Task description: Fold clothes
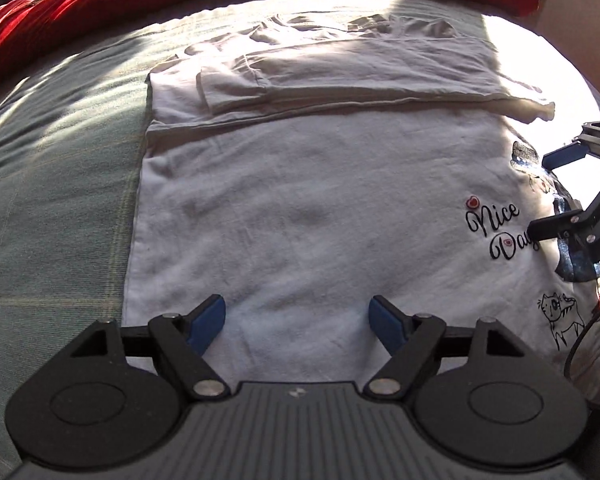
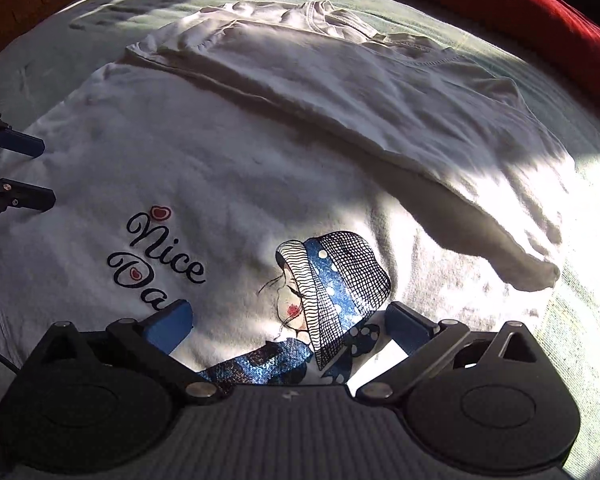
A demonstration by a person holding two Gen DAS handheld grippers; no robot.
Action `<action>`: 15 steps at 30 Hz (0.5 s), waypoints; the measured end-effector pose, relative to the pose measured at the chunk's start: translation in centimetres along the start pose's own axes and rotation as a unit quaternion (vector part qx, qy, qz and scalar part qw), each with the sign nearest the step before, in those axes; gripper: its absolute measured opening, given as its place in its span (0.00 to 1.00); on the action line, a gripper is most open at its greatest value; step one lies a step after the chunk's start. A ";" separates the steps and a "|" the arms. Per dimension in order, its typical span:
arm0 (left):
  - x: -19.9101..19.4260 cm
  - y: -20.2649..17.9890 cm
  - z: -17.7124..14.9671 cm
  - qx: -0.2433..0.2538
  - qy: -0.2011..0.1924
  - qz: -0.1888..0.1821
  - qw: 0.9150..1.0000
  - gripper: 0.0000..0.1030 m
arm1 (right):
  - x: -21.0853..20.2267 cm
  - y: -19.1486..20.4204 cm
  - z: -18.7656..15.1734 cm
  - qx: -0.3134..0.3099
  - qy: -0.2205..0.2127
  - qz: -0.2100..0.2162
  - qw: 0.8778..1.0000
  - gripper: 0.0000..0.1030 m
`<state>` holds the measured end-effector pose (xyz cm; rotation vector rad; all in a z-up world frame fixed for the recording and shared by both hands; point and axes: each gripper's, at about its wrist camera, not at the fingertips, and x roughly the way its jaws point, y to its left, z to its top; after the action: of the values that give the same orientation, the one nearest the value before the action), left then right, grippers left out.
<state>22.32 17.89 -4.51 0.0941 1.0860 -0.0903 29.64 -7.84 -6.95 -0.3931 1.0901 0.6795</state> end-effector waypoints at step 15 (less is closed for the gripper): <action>-6.4 -7.2 -5.1 0.328 -0.034 -0.024 0.944 0.53 | -5.3 2.4 0.0 -0.141 0.003 0.005 0.990 0.78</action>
<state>14.03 11.49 -1.48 0.6612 0.9524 -0.4957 26.47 -7.76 -2.04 -0.6322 1.0037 0.8443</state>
